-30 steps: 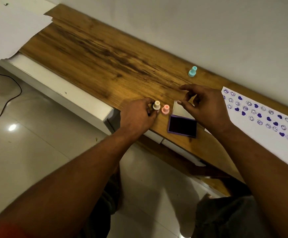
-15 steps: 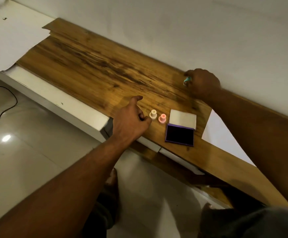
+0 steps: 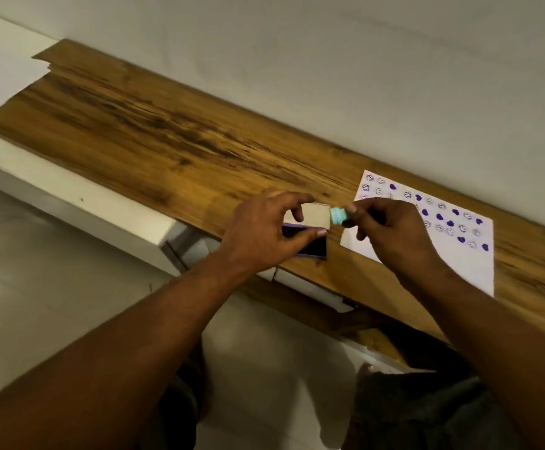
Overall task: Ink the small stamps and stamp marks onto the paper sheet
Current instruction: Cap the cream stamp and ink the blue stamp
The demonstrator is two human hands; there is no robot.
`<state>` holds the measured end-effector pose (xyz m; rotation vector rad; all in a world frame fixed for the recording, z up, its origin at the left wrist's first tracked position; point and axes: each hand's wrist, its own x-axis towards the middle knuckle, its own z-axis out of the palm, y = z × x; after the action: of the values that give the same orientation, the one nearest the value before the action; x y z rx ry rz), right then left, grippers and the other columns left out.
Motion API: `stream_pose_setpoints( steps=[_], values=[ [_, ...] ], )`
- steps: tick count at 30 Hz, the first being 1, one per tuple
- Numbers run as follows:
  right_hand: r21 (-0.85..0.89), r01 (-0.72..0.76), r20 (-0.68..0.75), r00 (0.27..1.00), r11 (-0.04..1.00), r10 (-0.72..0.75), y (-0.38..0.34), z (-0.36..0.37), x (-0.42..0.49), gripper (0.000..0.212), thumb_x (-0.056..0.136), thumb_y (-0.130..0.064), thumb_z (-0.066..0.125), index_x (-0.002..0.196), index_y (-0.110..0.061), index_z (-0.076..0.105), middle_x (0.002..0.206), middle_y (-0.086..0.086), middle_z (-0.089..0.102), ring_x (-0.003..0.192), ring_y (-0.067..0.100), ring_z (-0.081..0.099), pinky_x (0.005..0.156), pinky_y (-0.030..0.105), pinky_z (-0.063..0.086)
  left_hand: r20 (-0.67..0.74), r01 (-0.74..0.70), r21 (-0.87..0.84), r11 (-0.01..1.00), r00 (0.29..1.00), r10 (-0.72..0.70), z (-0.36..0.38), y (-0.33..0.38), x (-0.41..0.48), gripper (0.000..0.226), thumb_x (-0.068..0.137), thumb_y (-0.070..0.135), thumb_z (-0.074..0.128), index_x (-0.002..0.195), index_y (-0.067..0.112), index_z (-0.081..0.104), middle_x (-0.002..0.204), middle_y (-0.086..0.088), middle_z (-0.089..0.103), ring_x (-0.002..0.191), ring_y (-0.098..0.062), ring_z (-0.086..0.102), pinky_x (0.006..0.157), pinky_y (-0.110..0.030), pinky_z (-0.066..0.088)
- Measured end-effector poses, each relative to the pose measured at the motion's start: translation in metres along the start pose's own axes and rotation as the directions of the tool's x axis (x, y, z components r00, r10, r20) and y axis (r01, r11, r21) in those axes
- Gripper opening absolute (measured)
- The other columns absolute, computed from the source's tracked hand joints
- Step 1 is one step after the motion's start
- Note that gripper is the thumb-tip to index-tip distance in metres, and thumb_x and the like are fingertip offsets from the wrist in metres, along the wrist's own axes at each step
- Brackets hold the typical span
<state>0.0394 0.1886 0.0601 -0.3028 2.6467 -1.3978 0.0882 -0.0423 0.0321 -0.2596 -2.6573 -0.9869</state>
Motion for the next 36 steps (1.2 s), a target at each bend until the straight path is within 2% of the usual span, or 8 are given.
stream_pose_setpoints(
  steps=[5,9,11,16,21,29,33,36],
  values=[
    [0.001,0.041,0.055,0.998,0.999,-0.041,0.007,-0.003,-0.008,0.02,0.097,-0.038,0.069,0.104,-0.023,0.08,0.081,-0.014,0.077,0.074,0.004,0.071,0.061,0.01,0.05,-0.008,-0.017,-0.009,1.0,1.0,0.017,0.02,0.019,-0.003,0.042,0.089,0.051,0.078,0.12,0.023,0.077,0.101,0.008,0.075,0.066,0.008,0.051,0.063,-0.004,0.03],
    [-0.003,0.1,0.113,0.989,0.995,-0.099,0.012,-0.006,-0.003,0.016,0.094,-0.036,0.073,0.105,-0.025,0.079,0.085,-0.015,0.076,0.079,0.005,0.071,0.064,0.013,0.051,0.002,0.001,-0.012,1.0,1.0,-0.001,0.026,0.019,-0.002,0.042,0.086,0.052,0.079,0.116,0.023,0.079,0.1,0.006,0.077,0.075,0.003,0.056,0.066,-0.006,0.035],
    [-0.032,0.13,0.13,0.984,0.991,-0.125,0.014,-0.006,0.003,0.021,0.093,-0.039,0.075,0.108,-0.025,0.08,0.083,-0.017,0.075,0.079,0.002,0.07,0.064,0.011,0.049,0.007,0.021,-0.006,1.0,1.0,-0.021,0.028,0.018,0.0,0.038,0.086,0.049,0.081,0.115,0.023,0.08,0.098,0.007,0.077,0.069,0.008,0.053,0.064,-0.003,0.031],
    [-0.166,0.175,0.16,0.976,0.971,-0.148,0.023,-0.008,0.014,0.029,0.093,-0.05,0.07,0.108,-0.028,0.081,0.084,-0.018,0.075,0.079,-0.003,0.069,0.064,0.01,0.048,-0.005,0.079,0.015,0.997,0.997,-0.079,0.035,0.013,0.002,0.041,0.085,0.052,0.08,0.116,0.025,0.079,0.095,0.009,0.077,0.069,0.007,0.053,0.063,-0.008,0.034],
    [-0.133,0.201,0.191,0.966,0.971,-0.174,0.028,-0.002,0.022,0.023,0.091,-0.05,0.072,0.096,-0.029,0.081,0.076,-0.016,0.074,0.073,-0.001,0.067,0.058,0.007,0.043,0.019,0.069,0.042,0.997,0.997,-0.07,0.036,0.011,0.0,0.044,0.086,0.052,0.079,0.121,0.025,0.077,0.099,0.008,0.077,0.063,0.016,0.046,0.061,-0.005,0.028],
    [-0.093,0.258,0.287,0.932,0.962,-0.222,0.031,0.008,0.024,0.022,0.094,-0.044,0.071,0.106,-0.027,0.079,0.089,-0.013,0.075,0.081,0.007,0.067,0.065,0.021,0.049,0.083,0.024,0.065,0.998,0.996,-0.03,0.026,0.002,-0.006,0.04,0.089,0.05,0.076,0.12,0.025,0.078,0.097,0.006,0.077,0.071,0.003,0.051,0.061,-0.014,0.038],
    [-0.077,0.32,0.323,0.904,0.944,-0.28,0.025,0.016,0.024,0.021,0.094,-0.039,0.072,0.11,-0.028,0.078,0.089,-0.014,0.073,0.082,0.008,0.064,0.064,0.017,0.045,0.067,0.047,0.095,0.994,0.996,-0.054,0.017,-0.005,-0.018,0.04,0.09,0.05,0.077,0.121,0.026,0.078,0.085,0.011,0.072,0.057,0.008,0.045,0.057,-0.015,0.034],
    [-0.069,0.332,0.304,0.905,0.941,-0.297,0.021,0.02,0.026,0.024,0.093,-0.042,0.072,0.111,-0.027,0.077,0.089,-0.014,0.073,0.082,0.009,0.064,0.062,0.02,0.046,0.053,0.085,0.08,0.993,0.995,-0.089,0.007,-0.014,-0.029,0.04,0.088,0.051,0.078,0.121,0.029,0.077,0.083,0.018,0.068,0.066,0.012,0.053,0.057,-0.015,0.034]
  ],
)
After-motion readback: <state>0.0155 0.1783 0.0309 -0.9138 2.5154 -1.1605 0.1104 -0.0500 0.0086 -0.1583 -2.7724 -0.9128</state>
